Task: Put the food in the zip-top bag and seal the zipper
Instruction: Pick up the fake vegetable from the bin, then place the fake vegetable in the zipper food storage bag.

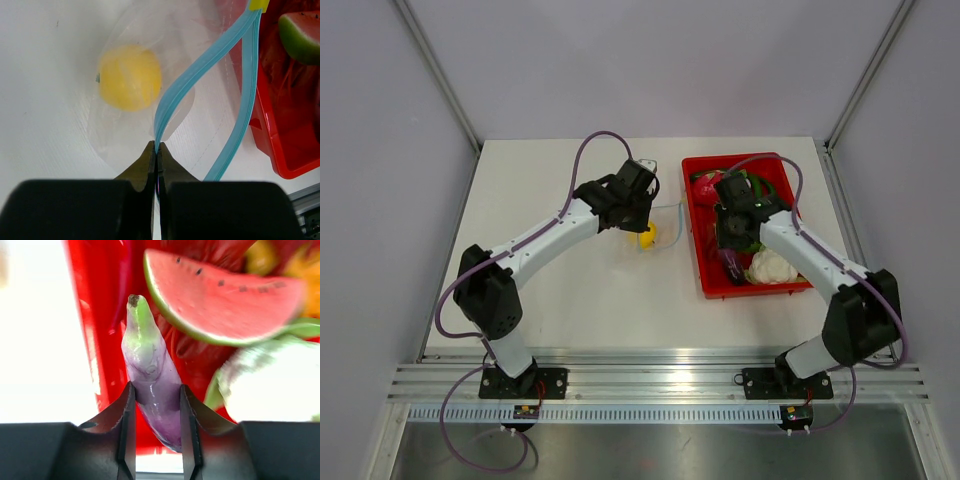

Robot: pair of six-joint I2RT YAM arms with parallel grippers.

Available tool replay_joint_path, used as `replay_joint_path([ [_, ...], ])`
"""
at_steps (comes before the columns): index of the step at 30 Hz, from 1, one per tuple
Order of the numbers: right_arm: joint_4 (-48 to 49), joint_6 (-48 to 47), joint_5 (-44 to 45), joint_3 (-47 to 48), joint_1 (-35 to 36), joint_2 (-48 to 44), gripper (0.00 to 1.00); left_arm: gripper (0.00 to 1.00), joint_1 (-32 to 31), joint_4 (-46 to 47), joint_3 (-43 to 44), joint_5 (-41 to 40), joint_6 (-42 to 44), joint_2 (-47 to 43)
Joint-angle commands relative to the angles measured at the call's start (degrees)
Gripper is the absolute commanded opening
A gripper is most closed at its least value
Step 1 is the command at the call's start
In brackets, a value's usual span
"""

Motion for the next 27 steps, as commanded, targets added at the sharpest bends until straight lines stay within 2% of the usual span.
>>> replay_joint_path([
  [1,-5.0,0.1,1.8,5.2,0.3,-8.5,0.1,0.0,0.3,2.0,1.0,0.3,0.5,-3.1],
  [6,-2.2,3.1,3.2,6.5,0.4,-11.5,0.06,0.0,0.3,2.4,1.0,1.2,0.4,-2.7],
  [11,14.8,11.1,-4.6,4.1,0.3,-15.6,0.06,0.0,0.3,2.4,0.6,1.4,0.3,-2.7],
  [16,31.8,18.5,-9.9,0.7,0.7,-14.7,0.01,0.0,0.3,2.0,1.3,2.5,0.0,-2.1],
  [22,45.8,23.2,-9.7,-3.7,2.5,-12.1,0.0,0.0,0.3,0.8,3.1,5.7,-1.1,-1.1],
  [27,51.4,25.1,-5.4,-6.4,4.7,-9.9,0.0,0.0,0.3,0.8,3.7,6.6,-1.3,-1.3],
])
